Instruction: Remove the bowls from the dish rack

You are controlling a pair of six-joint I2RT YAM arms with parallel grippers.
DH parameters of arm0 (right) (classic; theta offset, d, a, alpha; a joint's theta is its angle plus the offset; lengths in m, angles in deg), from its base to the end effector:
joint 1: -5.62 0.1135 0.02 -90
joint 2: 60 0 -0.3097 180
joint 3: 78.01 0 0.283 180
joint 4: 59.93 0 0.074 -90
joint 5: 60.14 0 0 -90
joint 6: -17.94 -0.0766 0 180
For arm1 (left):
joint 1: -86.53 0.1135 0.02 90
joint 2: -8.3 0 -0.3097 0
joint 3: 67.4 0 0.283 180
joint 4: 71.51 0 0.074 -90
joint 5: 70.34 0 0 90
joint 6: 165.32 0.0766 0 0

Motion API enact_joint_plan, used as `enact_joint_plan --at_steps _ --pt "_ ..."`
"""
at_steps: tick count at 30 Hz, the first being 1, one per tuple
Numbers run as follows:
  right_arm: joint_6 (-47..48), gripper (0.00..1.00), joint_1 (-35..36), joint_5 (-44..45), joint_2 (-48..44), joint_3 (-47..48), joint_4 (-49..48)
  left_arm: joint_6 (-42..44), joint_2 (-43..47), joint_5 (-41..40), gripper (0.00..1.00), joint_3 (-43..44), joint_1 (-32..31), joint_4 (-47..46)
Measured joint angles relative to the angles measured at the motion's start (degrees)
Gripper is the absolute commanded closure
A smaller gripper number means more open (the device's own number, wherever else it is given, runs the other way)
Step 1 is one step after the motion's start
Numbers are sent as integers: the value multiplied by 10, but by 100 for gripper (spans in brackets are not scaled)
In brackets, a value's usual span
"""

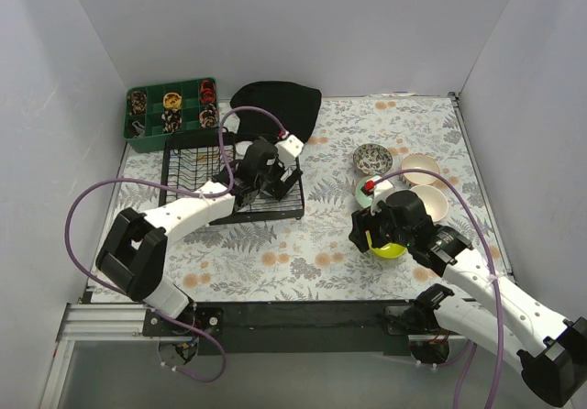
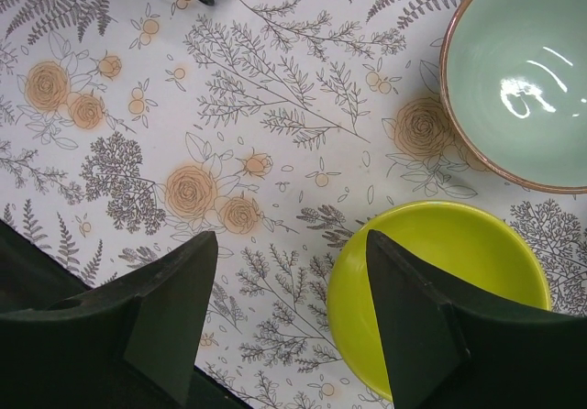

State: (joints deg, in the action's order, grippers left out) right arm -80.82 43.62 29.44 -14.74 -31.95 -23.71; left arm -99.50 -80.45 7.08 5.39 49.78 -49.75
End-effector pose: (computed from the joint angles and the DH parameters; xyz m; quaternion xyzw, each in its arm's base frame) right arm 0.1633 0.1283 0.2502 -0.2259 0.8595 0.1849 0.4196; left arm 0.3329 -0.2278 0.2543 0.0497 0.8922 -0.1373 0.4273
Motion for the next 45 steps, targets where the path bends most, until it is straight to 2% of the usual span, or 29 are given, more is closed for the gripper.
enact_joint_plan --at_steps 5,11,35,38,43,45 --pt "0 26 0 -2 0 0 0 80 0 18 4 -34 -23 -19" --pt "0 26 0 -3 3 0 0 123 -31 18 4 -37 -43 -24" --pt "0 26 0 -14 13 -7 -2 159 -138 -86 2 -16 -51 -94" --pt "0 26 0 -15 13 -7 -2 164 -140 -101 9 -16 -55 -98" --pt "0 26 0 -17 14 -7 -2 165 -140 -129 42 -22 -65 -108" --pt "0 26 0 -17 14 -7 -3 172 -139 -146 45 -26 -73 -110"
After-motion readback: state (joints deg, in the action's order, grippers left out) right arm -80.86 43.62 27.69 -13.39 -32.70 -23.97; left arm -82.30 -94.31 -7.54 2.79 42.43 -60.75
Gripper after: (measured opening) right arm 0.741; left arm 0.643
